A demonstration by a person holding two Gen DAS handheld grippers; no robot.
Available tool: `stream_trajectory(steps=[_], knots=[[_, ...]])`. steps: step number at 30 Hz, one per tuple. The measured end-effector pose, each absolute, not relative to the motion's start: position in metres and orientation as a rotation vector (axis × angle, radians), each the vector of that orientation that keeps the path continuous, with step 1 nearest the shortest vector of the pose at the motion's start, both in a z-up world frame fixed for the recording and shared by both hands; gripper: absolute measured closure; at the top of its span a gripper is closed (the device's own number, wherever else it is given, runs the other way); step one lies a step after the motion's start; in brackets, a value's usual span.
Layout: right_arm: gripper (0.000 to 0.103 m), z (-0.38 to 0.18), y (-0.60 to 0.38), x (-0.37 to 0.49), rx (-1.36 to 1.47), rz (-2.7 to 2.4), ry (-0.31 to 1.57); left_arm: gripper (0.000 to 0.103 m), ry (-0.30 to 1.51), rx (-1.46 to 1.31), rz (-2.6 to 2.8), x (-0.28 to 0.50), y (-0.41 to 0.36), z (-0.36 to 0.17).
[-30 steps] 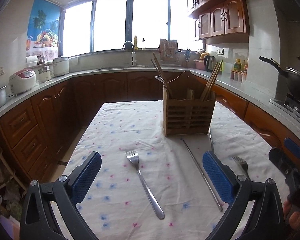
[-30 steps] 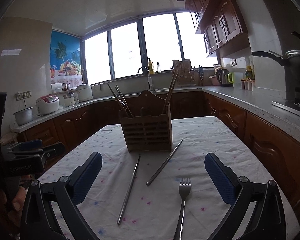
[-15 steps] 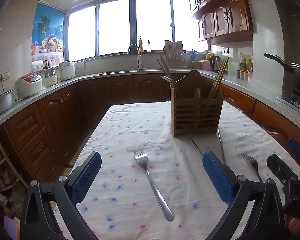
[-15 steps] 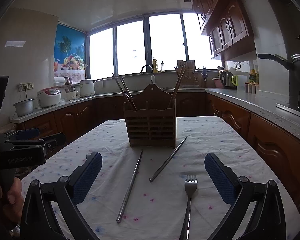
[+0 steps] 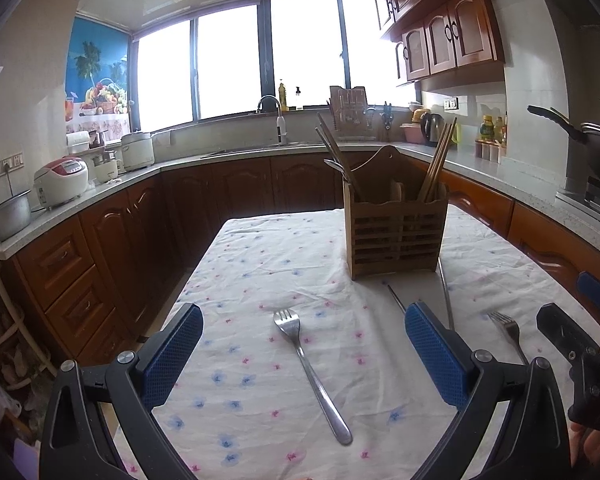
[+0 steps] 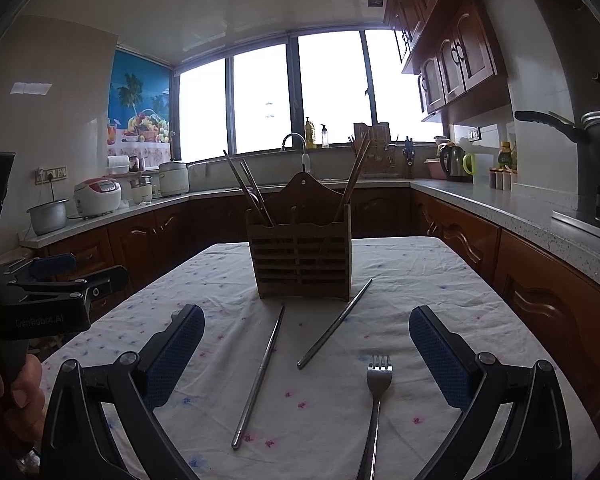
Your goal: Organize utensils
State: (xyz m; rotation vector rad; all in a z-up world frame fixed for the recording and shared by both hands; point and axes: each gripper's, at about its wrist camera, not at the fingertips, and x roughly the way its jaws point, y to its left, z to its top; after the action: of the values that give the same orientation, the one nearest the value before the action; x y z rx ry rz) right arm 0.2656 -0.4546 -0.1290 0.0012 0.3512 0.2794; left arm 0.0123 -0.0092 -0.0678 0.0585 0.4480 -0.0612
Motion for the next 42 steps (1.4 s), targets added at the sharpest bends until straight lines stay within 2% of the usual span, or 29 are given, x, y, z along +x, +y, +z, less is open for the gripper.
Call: stream_trajectory(steps=[42], knots=[[0.0, -0.1216, -0.4542, 0.265, -0.002, 0.286, 0.335, 0.001, 0.435, 0.054, -0.034, 0.0132, -0.0058, -0.0663]])
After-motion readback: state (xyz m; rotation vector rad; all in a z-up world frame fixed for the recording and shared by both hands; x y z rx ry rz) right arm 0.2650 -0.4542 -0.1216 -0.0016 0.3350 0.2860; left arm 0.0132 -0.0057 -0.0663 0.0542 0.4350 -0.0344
